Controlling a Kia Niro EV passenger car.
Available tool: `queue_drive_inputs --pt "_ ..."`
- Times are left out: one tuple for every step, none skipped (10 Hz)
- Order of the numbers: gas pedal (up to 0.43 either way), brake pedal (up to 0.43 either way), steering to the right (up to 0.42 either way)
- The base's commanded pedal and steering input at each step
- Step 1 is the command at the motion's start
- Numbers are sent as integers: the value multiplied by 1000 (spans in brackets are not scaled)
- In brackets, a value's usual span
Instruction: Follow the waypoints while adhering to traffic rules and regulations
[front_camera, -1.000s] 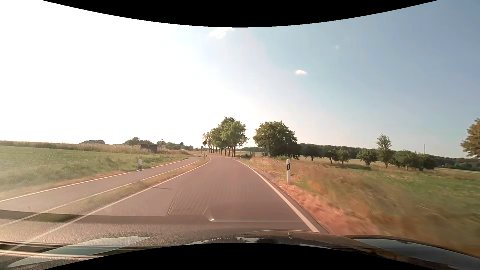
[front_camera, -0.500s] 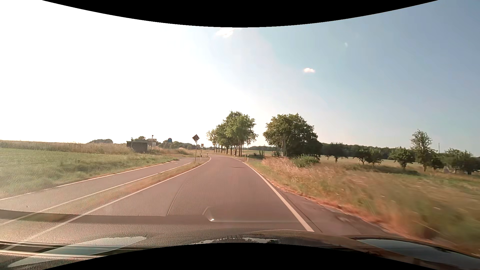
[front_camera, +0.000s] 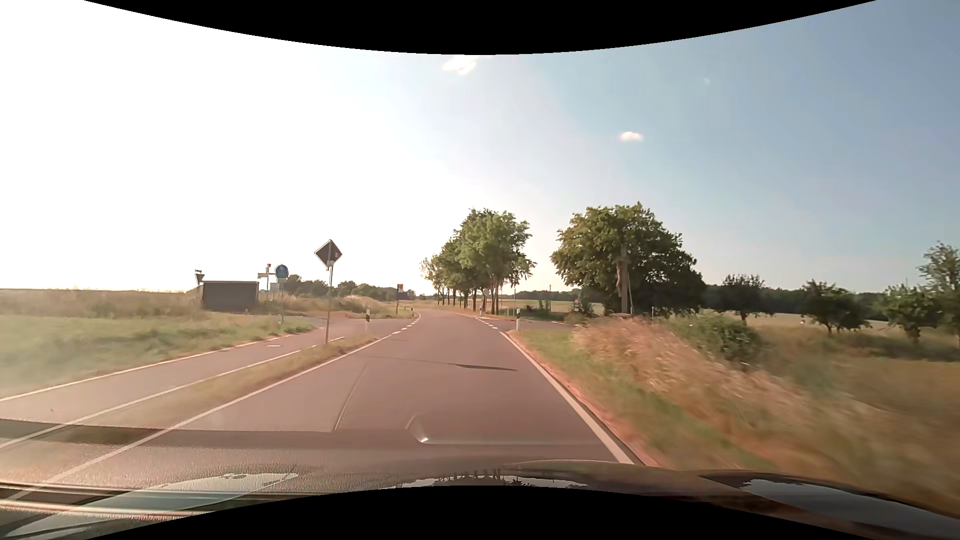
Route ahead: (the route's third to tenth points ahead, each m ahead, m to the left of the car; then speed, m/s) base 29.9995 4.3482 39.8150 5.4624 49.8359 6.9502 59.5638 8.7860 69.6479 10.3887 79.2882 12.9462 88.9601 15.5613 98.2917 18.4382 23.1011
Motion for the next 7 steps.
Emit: queue_drive_inputs --pt "268 0 -19" --pt "268 0 -19" --pt "268 0 -20" --pt "268 0 -20" --pt "268 0 -19" --pt "268 0 -17" --pt "268 0 -17"
